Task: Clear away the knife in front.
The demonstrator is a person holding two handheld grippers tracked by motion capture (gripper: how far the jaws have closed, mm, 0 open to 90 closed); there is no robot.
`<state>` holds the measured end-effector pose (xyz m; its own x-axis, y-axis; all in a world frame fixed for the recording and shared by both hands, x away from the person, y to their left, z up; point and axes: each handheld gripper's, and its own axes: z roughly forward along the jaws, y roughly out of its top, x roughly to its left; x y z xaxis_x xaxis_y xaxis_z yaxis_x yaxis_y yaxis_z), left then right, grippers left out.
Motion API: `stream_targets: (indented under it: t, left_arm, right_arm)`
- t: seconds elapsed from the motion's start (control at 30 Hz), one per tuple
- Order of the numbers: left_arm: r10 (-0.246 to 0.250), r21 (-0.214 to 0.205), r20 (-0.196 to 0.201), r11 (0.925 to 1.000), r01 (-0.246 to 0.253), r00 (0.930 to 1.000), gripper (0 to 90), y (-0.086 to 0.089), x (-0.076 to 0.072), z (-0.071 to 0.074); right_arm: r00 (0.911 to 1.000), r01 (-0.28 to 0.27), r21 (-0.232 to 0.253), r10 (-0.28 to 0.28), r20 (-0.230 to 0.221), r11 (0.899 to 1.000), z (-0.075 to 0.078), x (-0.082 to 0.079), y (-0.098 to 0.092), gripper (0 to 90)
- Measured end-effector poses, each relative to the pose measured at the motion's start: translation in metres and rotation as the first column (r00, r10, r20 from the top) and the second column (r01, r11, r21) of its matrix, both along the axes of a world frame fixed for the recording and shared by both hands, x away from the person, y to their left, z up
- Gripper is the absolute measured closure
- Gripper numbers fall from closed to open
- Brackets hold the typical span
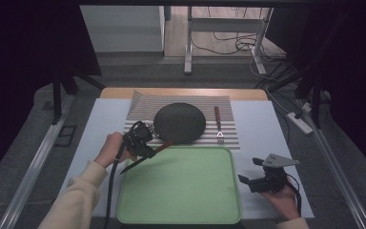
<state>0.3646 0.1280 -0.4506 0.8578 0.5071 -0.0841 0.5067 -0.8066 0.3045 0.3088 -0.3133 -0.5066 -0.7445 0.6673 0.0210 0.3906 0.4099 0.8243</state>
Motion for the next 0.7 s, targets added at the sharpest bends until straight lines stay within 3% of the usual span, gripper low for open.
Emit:
stream_targets:
  t: [0.7]
  left_arm:
    - [-0.049,-0.035,-0.067,0.9983,0.047,0.9965,77.5,-0.022,-0.045,-0.035]
  right_arm:
    - [1.0000,-0.001,-0.004,0.001,-0.007,1.000,-0.001,0.001,0.001,8.3]
